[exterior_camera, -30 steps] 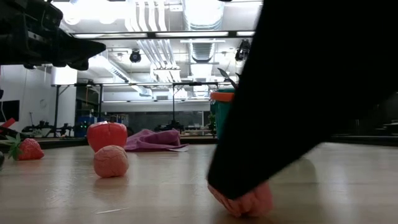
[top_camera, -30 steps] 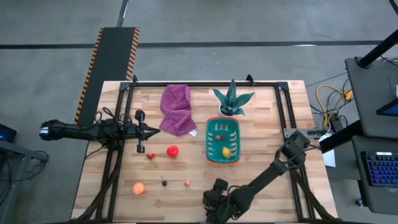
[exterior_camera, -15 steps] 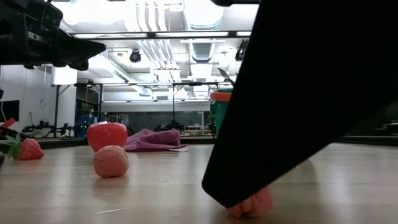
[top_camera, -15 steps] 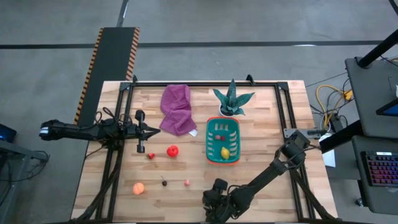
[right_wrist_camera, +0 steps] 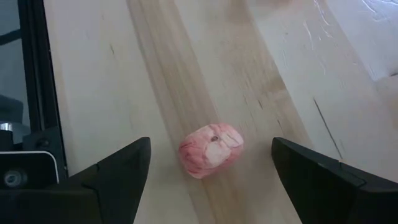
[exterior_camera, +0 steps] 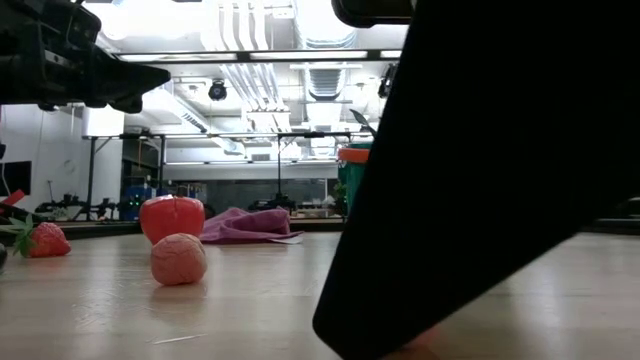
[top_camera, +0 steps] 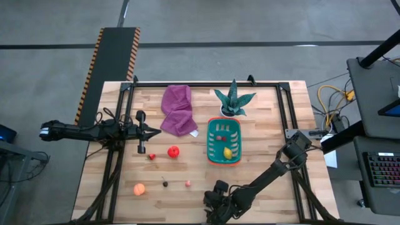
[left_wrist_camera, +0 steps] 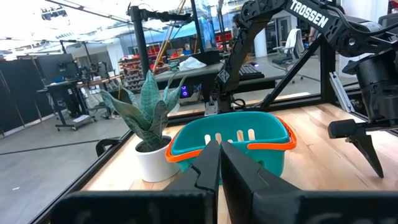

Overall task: Pick and placing Produce into tupperware
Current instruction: Put the bottom pink peach into the blue basket

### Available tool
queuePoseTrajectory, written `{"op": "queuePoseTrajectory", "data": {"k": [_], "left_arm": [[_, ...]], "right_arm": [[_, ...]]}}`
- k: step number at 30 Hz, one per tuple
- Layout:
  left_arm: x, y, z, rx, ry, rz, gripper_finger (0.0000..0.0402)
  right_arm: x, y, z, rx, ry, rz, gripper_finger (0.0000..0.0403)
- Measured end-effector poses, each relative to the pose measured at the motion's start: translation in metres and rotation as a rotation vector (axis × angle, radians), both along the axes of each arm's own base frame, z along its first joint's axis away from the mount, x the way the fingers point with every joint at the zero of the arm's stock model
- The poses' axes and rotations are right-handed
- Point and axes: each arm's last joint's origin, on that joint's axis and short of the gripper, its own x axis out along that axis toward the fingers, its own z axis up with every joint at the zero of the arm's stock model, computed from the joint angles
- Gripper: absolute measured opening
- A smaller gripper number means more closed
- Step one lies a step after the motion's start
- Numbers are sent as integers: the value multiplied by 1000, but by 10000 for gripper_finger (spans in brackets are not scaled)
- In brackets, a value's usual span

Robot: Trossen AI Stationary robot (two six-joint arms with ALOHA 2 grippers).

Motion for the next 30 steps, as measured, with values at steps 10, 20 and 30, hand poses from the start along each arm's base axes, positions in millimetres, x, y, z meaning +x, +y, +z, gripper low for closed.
{"op": "queuePoseTrajectory", "data": {"k": [10,20,30], "left_arm": [[0,0,0,0,1,0,0],[0,0,0,0,0,0,0],[0,0,0,0,0,0,0]], "right_arm": [[1,-1,0,11,12,4,233],[0,-1,-1,18,19,5,134],[0,0,0,36,32,22,74]]}}
